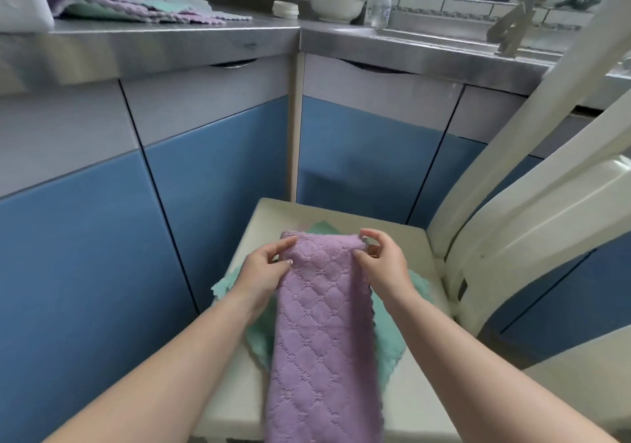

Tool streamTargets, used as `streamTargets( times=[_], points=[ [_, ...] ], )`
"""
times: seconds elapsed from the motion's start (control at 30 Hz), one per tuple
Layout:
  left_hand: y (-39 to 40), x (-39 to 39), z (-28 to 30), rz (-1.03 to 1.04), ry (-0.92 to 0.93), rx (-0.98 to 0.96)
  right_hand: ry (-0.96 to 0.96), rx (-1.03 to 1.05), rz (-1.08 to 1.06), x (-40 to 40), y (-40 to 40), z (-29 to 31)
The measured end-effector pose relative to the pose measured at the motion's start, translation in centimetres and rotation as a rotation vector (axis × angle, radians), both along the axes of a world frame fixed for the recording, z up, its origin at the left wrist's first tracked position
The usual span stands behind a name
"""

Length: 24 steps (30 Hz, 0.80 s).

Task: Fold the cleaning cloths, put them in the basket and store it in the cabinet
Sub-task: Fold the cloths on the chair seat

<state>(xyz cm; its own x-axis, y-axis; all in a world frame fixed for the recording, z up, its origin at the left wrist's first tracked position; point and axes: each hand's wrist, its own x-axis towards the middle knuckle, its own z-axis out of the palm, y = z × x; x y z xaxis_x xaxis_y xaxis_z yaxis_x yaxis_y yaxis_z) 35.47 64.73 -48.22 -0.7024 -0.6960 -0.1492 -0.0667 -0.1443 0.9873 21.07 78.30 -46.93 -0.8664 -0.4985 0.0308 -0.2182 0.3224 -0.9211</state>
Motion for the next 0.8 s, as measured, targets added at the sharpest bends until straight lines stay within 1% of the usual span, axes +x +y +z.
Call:
streamTargets(
  times=[0.03,0.1,0.13,0.17,0.2,0.23,0.27,0.33,0.4,0.43,0.5,0.57,0.63,0.7,0.73,0.77,0.8],
  points=[
    [-0.4,-0.5,0.1,-0.005,-0.015,-0.033,0.011,0.007,0.001,-0.5,-0.5,0.0],
    [-1.1,-1.3,-0.5,-0.047,-0.077,-0.105,-0.016,0.09,0.037,-1.3,-1.1,-0.5],
    [-1.1,-1.4,-1.0,-0.078,-0.117,-0.122,-0.02,0.168,0.075,-1.5,-1.1,-1.1],
    [-1.1,-1.3,-1.3,-0.106,-0.171,-0.174,0.015,0.265,0.119,-1.4,-0.9,-1.7],
    [-0.9,-1.0,-1.6,-0.134,-0.223,-0.288,0.099,0.359,0.166,-1.1,-0.4,-2.2],
    [-0.6,-0.6,-1.9,-0.171,-0.283,-0.451,0.212,0.421,0.217,-0.5,0.2,-2.6],
    [-0.1,0.0,-2.0,-0.211,-0.334,-0.638,0.345,0.427,0.274,0.4,1.1,-3.0],
    [1.0,1.8,-2.2,-0.329,-0.372,-0.963,0.61,0.342,0.4,2.3,2.8,-3.9],
    [2.3,3.8,-2.9,-0.443,-0.412,-1.2,0.781,0.322,0.505,4.2,4.4,-4.8],
    [2.7,4.7,-3.2,-0.48,-0.443,-1.282,0.809,0.353,0.549,4.9,5.1,-5.1],
    [3.2,5.7,-3.8,-0.569,-0.58,-1.358,0.808,0.402,0.573,6.0,6.2,-5.4],
    [3.4,6.1,-4.2,-0.675,-0.765,-1.358,0.806,0.423,0.576,6.2,7.1,-5.7],
    [3.7,6.1,-4.2,-0.715,-0.837,-1.381,0.816,0.435,0.615,6.4,8.0,-5.8],
    [3.6,6.3,-3.9,-0.727,-0.844,-1.426,0.831,0.39,0.653,6.8,9.0,-5.8],
    [3.6,6.7,-3.5,-0.727,-0.814,-1.463,0.841,0.357,0.666,7.2,9.7,-5.5],
    [3.6,7.4,-3.2,-0.721,-0.741,-1.52,0.853,0.324,0.681,7.5,10.6,-5.1],
    [3.7,8.3,-3.0,-0.704,-0.613,-1.582,0.87,0.298,0.703,7.9,11.5,-4.8]
  ],
)
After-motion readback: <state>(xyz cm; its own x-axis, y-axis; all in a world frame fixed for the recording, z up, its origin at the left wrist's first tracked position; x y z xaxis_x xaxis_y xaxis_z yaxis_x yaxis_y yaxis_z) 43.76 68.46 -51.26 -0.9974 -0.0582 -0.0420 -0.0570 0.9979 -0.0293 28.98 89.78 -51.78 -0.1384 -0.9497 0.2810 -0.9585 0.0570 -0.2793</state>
